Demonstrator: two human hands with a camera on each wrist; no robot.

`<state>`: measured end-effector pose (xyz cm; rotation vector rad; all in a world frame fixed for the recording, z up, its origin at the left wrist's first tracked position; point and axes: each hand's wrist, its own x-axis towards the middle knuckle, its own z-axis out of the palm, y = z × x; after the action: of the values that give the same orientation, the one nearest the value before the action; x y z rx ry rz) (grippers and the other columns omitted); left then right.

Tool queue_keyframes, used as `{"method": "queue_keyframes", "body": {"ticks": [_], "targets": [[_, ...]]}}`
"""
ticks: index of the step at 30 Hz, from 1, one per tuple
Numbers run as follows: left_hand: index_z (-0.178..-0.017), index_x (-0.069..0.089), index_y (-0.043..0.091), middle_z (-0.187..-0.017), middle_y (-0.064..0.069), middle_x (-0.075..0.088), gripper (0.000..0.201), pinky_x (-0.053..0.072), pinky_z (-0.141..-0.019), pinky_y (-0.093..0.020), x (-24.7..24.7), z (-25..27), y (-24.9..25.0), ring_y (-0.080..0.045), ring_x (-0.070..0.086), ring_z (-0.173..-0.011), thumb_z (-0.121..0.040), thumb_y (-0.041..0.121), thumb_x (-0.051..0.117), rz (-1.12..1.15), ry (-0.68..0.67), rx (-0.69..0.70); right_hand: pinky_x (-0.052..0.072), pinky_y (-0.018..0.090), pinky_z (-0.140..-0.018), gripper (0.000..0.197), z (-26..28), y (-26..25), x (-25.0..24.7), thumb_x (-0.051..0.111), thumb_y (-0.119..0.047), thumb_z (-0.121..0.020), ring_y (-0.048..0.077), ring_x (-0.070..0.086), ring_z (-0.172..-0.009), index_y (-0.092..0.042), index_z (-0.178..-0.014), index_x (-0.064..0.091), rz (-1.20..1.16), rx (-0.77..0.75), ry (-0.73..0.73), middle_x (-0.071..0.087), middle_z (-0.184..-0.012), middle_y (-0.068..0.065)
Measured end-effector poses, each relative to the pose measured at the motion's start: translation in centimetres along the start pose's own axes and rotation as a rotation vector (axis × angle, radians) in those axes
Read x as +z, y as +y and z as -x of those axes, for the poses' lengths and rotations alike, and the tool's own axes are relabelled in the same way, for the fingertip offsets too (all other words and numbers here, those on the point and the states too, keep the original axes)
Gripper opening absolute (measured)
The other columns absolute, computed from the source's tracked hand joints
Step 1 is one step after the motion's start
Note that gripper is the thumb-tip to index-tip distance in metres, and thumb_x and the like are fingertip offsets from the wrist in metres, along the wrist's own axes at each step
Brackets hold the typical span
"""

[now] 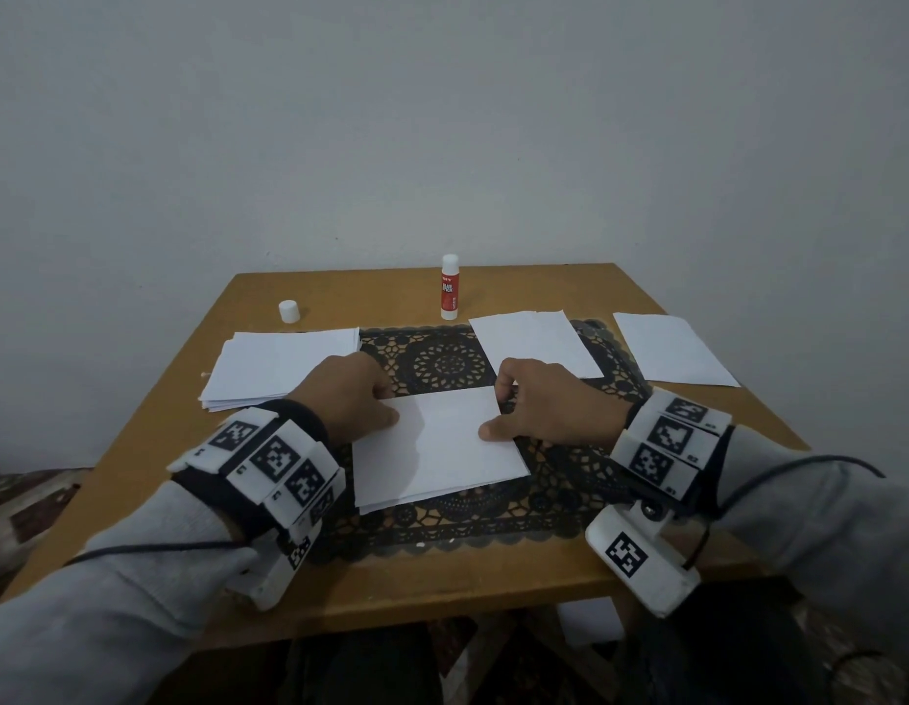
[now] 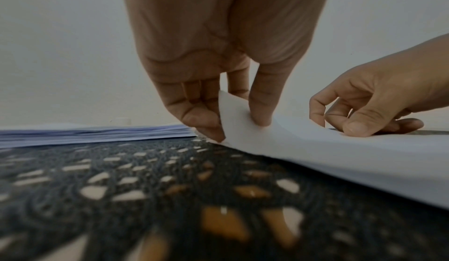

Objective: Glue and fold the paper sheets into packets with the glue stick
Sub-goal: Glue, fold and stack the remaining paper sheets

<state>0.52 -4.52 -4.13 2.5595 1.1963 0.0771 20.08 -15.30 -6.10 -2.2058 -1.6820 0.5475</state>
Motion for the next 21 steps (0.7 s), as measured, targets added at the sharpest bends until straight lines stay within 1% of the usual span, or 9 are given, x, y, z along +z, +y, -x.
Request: {"method": "queue_keyframes", "body": {"ticks": [3, 6, 8, 11, 13, 15, 18, 19, 21], "targets": [[-0.071, 0.056, 0.016, -0.07, 0.003, 0.052, 0.02, 0.029, -0.051, -0.02, 0.0, 0.0, 0.0, -0.009, 0.046, -0.065, -0.085, 0.023, 0.068, 0.003, -0.039, -0.013, 0.04, 0.025, -0.065, 0.043, 0.1, -0.1, 0.0, 0.077, -0.041, -0.079, 0.012, 0.051, -0.085, -0.016, -0.105, 0.053, 0.018, 0.003, -0.004, 0.058, -0.104, -0.001], [-0.072, 0.052, 0.02, -0.074, 0.005, 0.05, 0.023, 0.029, -0.052, -0.021, 0.1, 0.0, -0.1, -0.01, 0.046, -0.069, -0.082, 0.025, 0.072, -0.01, -0.072, -0.03, 0.038, 0.023, -0.062, 0.046, 0.4, -0.7, -0.2, 0.075, -0.039, -0.081, 0.014, 0.05, -0.086, -0.016, -0.111, 0.048, 0.047, 0.003, -0.005, 0.055, -0.1, -0.002], [-0.085, 0.054, 0.019, -0.086, 0.004, 0.052, 0.022, 0.032, -0.058, -0.022, 0.1, -0.1, -0.1, -0.013, 0.048, -0.08, -0.08, 0.025, 0.074, -0.013, -0.069, -0.022, 0.04, 0.024, -0.061, 0.048, 1.0, -1.5, -0.2, 0.073, -0.036, -0.085, 0.016, 0.052, -0.086, -0.015, -0.115, 0.043, 0.109, -0.026, 0.009, 0.054, -0.099, -0.001], [-0.101, 0.05, 0.019, -0.1, 0.001, 0.051, 0.036, 0.036, -0.07, -0.024, 0.2, -0.1, -0.2, -0.017, 0.049, -0.093, -0.077, 0.026, 0.076, -0.007, -0.066, -0.019, 0.044, 0.032, -0.072, 0.042, 2.4, -3.6, 0.5, 0.069, -0.034, -0.088, 0.023, 0.053, -0.093, -0.015, -0.115, 0.042, 0.324, -0.14, 0.056, 0.052, -0.11, 0.007], [-0.098, 0.049, 0.022, -0.101, -0.001, 0.05, 0.038, 0.037, -0.07, -0.026, 0.2, -0.2, -0.3, -0.019, 0.049, -0.094, -0.074, 0.027, 0.079, -0.016, -0.055, -0.03, 0.043, 0.034, -0.074, 0.037, 3.1, -5.2, 1.1, 0.066, -0.039, -0.088, 0.024, 0.052, -0.095, -0.015, -0.108, 0.045, 0.402, -0.211, 0.043, 0.051, -0.109, 0.007], [-0.088, 0.052, 0.023, -0.098, -0.002, 0.053, 0.033, 0.039, -0.067, -0.027, 0.1, -0.2, -0.4, -0.019, 0.05, -0.09, -0.073, 0.028, 0.08, -0.031, -0.051, -0.04, 0.039, 0.033, -0.067, 0.037, 3.3, -6.6, 1.7, 0.063, -0.047, -0.089, 0.023, 0.05, -0.088, -0.015, -0.096, 0.046, 0.417, -0.25, -0.02, 0.052, -0.095, 0.004], [-0.079, 0.061, 0.016, -0.089, -0.004, 0.064, 0.018, 0.045, -0.065, -0.028, 0.1, -0.2, -0.5, -0.018, 0.057, -0.084, -0.077, 0.026, 0.076, -0.031, -0.107, -0.042, 0.032, 0.03, -0.057, 0.041, 2.8, -8.5, 2.7, 0.059, -0.057, -0.088, 0.017, 0.044, -0.078, -0.019, -0.084, 0.043, 0.408, -0.272, -0.11, 0.04, -0.074, -0.004], [-0.079, 0.064, 0.014, -0.089, -0.005, 0.067, 0.015, 0.048, -0.069, -0.03, 0.1, -0.1, -0.5, -0.019, 0.059, -0.085, -0.079, 0.024, 0.074, -0.03, -0.115, -0.04, 0.032, 0.029, -0.055, 0.042, 2.7, -9.0, 3.1, 0.058, -0.059, -0.088, 0.017, 0.044, -0.077, -0.019, -0.084, 0.044, 0.4, -0.279, -0.126, 0.042, -0.075, -0.004], [-0.084, 0.068, 0.01, -0.09, -0.007, 0.068, 0.01, 0.05, -0.075, -0.031, 0.0, 0.0, -0.4, -0.021, 0.061, -0.087, -0.08, 0.02, 0.07, -0.023, -0.11, -0.04, 0.039, 0.029, -0.06, 0.049, 2.6, -9.7, 4.0, 0.057, -0.063, -0.086, 0.02, 0.051, -0.081, -0.015, -0.096, 0.054, 0.427, -0.295, -0.138, 0.056, -0.088, 0.003]]}}
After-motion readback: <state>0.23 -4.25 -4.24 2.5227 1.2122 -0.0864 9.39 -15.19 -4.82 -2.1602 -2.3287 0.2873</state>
